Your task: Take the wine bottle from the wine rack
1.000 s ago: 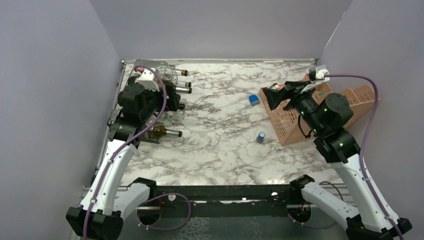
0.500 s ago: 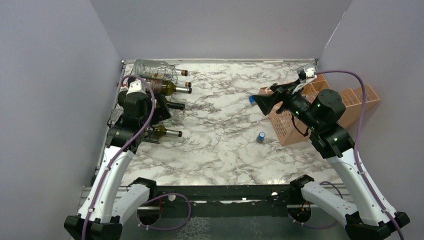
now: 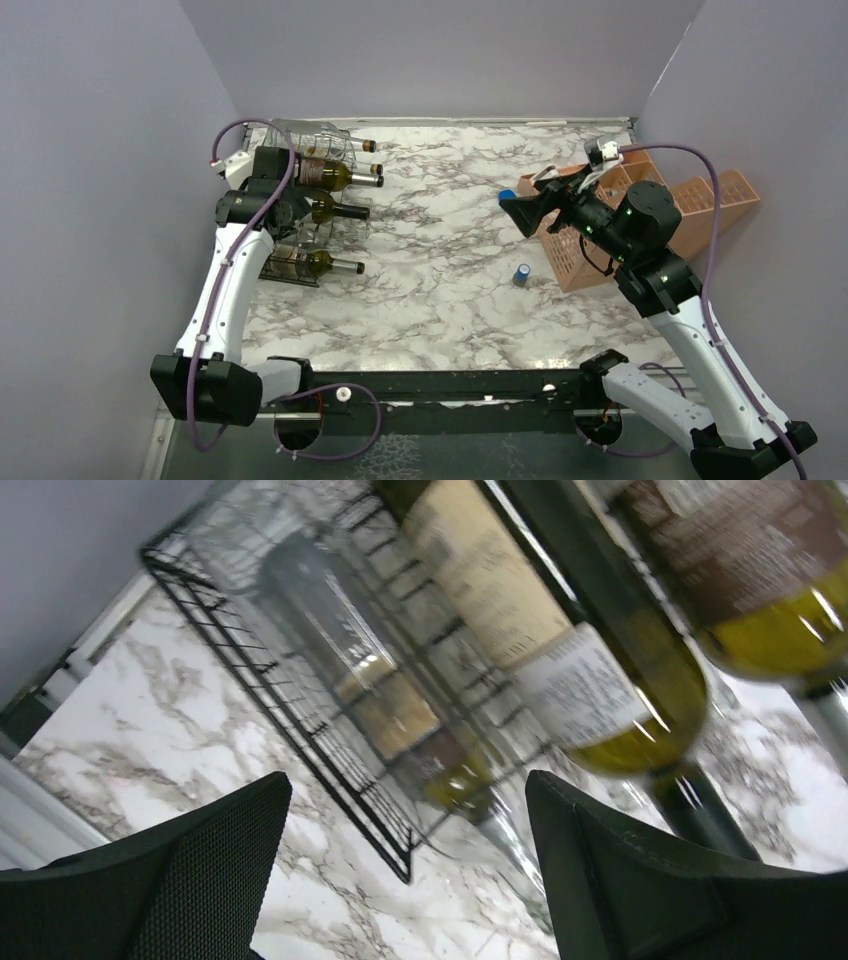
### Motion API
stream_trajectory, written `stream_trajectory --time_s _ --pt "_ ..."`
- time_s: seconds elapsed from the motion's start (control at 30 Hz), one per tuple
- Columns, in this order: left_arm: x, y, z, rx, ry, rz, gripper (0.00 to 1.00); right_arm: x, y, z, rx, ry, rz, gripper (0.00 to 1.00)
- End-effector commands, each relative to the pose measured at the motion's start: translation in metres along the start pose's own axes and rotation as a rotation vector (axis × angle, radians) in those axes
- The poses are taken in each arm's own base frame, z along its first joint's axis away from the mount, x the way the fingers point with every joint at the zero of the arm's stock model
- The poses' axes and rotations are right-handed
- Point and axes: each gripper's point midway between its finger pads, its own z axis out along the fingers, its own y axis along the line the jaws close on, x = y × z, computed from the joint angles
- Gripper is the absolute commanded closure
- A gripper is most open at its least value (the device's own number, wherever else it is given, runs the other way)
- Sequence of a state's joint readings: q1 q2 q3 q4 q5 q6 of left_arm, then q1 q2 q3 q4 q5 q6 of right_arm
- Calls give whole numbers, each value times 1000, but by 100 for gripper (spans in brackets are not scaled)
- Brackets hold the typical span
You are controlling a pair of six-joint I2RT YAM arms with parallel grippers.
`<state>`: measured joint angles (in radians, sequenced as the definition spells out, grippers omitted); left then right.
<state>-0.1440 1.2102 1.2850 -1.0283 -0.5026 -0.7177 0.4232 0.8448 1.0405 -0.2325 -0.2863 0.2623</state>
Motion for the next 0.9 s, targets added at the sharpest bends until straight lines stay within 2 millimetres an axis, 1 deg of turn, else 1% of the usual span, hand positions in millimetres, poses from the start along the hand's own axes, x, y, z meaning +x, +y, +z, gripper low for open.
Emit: stream_trajectory --time_s 0.0,0.03,0.1,0.2,0.27,0.33,0.43,0.53,0.77,0.87 --pt "-15 33 9 -116 9 -148 10 1 5 -3 -32 -14 4 1" --pt "-17 36 14 -117 18 -175 13 3 5 -3 -34 -13 3 1" --pt "-15 35 25 -93 58 -205 15 5 6 -3 -44 -11 3 1" --pt "-12 30 34 -82 98 -244 17 10 6 0 -56 1 6 1" --pt "-11 25 39 -69 115 -260 17 12 7 2 -64 11 7 1" --pt "-11 23 42 -70 123 -281 20 15 6 3 -65 19 10 1" --pt "-13 23 45 -79 116 -314 25 18 4 5 -62 24 8 1" --pt "-10 24 48 -88 126 -333 28 20 2 5 -53 21 3 1" --pt "8 35 52 -144 176 -409 27 18 -3 5 -29 10 -15 1" --pt "12 37 54 -158 190 -403 26 16 -2 5 -32 5 -16 1"
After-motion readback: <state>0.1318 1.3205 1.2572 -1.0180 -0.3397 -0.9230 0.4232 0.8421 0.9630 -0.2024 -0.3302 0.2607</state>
